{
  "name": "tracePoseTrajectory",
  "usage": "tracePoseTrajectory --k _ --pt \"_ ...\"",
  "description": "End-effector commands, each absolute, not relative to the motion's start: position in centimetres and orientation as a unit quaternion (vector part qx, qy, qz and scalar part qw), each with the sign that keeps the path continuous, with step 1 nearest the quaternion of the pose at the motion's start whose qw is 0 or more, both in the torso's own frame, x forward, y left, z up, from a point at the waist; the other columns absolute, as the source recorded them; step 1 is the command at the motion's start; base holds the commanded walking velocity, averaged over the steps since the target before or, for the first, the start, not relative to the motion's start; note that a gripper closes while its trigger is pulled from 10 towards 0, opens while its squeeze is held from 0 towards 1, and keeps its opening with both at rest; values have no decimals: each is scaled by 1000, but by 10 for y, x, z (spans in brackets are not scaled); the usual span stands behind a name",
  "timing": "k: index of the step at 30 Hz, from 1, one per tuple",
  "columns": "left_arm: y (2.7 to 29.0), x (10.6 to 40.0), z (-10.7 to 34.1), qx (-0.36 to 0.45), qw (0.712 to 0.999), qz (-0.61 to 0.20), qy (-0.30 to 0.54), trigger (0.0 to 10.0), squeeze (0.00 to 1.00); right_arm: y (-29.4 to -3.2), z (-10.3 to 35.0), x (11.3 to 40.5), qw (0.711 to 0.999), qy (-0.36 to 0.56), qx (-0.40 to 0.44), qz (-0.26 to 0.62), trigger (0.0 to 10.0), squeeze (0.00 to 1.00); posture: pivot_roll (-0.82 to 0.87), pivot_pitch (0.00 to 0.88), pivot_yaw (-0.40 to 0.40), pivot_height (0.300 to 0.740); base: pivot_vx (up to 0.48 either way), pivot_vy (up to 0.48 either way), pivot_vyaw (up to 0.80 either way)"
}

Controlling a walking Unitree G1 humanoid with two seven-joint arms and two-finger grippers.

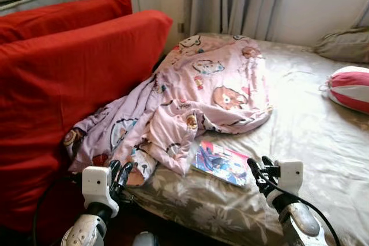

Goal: Clean up the room

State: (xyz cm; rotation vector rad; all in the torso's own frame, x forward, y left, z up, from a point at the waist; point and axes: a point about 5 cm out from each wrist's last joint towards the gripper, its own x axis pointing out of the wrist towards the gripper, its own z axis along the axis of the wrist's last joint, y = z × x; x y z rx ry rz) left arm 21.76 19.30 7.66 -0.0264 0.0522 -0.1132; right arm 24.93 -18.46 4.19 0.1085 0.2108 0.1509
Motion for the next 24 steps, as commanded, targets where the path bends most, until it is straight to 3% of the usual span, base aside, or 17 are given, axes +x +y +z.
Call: tracePoseTrajectory --k 1,24 --pt "192 218 82 -14 998 -61 13 10000 0 -185 41 251 989 110 58 74 10000 0 34 0 -3 630 326 0 0" --pt "193 217 85 -14 998 -61 14 10000 0 -187 39 260 990 113 62 59 10000 0 48 0 -6 630 323 0 0"
